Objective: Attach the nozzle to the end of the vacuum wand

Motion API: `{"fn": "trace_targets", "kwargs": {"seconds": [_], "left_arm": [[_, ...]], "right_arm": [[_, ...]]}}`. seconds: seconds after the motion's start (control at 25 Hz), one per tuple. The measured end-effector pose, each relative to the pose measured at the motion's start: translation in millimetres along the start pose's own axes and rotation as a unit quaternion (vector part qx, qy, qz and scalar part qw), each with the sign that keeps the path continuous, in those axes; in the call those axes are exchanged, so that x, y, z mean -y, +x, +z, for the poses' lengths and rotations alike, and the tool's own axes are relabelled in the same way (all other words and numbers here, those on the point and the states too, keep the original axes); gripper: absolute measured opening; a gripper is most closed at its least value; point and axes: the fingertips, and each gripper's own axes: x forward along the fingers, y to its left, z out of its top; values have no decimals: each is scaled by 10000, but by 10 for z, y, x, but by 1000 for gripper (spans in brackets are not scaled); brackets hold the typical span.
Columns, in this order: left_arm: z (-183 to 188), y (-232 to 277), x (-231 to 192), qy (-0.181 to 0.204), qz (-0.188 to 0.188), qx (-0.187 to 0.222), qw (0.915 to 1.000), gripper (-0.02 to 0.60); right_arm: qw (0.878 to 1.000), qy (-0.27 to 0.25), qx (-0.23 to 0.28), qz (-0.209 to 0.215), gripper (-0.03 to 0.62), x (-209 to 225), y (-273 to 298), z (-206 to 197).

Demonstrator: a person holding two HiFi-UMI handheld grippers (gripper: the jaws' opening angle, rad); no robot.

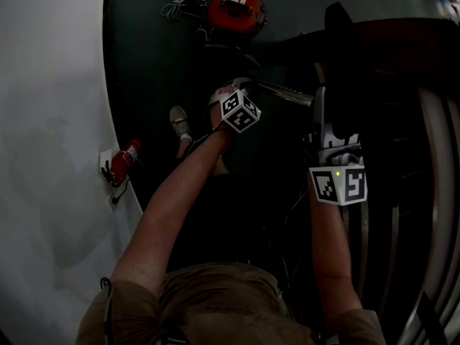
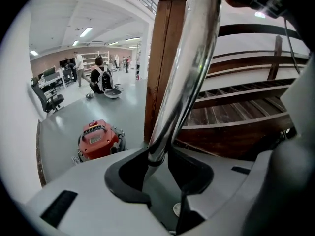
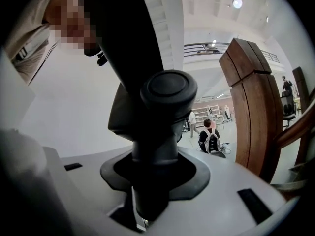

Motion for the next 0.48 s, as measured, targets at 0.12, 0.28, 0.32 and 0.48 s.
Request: {"fn": "trace_targets", "kwargs": {"seconds": [0.12, 0.28, 0.32, 0.48], "left_arm": [[-61, -21, -32, -332, -18, -39, 9994, 141], [-146, -70, -49, -671, -32, -62, 9977, 174], [-154, -84, -69, -721, -21, -72, 9974, 183], [-154, -127, -135, -426, 116, -126, 9989, 178]], "right_arm": [[10000, -5, 55, -47, 149, -57, -15, -9], [9995, 41, 218, -221, 149, -105, -163, -89], [9992, 98, 260, -302, 149, -93, -196, -115], [9997, 87, 150, -156, 147, -193, -78, -95]]}}
